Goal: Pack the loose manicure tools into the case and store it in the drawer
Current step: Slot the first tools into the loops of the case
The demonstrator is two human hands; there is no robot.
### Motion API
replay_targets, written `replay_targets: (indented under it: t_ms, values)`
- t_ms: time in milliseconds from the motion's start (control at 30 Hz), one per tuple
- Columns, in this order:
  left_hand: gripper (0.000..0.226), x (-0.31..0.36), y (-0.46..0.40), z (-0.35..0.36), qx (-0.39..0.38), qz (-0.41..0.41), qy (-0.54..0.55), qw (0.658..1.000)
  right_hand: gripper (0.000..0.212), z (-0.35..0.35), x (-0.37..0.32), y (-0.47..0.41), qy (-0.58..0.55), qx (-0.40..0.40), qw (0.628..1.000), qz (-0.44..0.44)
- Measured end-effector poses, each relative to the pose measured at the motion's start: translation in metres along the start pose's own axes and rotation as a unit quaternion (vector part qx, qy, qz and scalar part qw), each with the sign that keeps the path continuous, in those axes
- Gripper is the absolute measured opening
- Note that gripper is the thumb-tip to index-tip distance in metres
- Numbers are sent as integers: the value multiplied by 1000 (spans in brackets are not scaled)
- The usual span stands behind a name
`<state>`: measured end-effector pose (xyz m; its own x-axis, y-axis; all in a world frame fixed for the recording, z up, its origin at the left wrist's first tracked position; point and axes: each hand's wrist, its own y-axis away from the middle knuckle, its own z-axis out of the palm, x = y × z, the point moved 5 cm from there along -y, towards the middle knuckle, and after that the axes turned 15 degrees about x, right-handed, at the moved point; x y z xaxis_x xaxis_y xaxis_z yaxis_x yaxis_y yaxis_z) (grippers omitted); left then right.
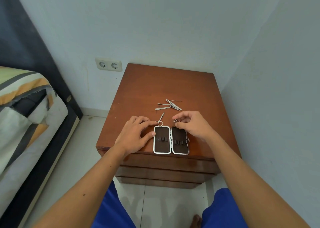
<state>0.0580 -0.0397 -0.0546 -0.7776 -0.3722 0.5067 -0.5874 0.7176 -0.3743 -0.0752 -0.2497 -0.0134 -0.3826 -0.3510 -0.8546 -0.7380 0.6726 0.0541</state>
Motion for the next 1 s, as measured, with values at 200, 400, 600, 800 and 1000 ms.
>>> replay_targets:
  t_ms: [200, 400, 600, 800, 1000]
  values:
    - [42, 0, -1, 0, 0, -4, 5, 1000, 28, -5, -5, 0, -18, 9, 1000, 13]
    - [41, 2, -1, -2, 2, -2, 3, 1000, 38, -8, -4, 0, 18, 11, 1000, -11]
    - [40, 2, 0, -1, 9, 6, 8, 1000, 27, 2, -2, 10, 14, -28, 1000, 2]
    - [39, 3, 0, -1, 14, 12, 10, 1000, 23, 6, -4, 17, 72, -59, 996, -9]
    - [40, 3, -1, -1, 11, 12, 8, 1000, 28, 8, 1, 19, 76, -26, 997, 12]
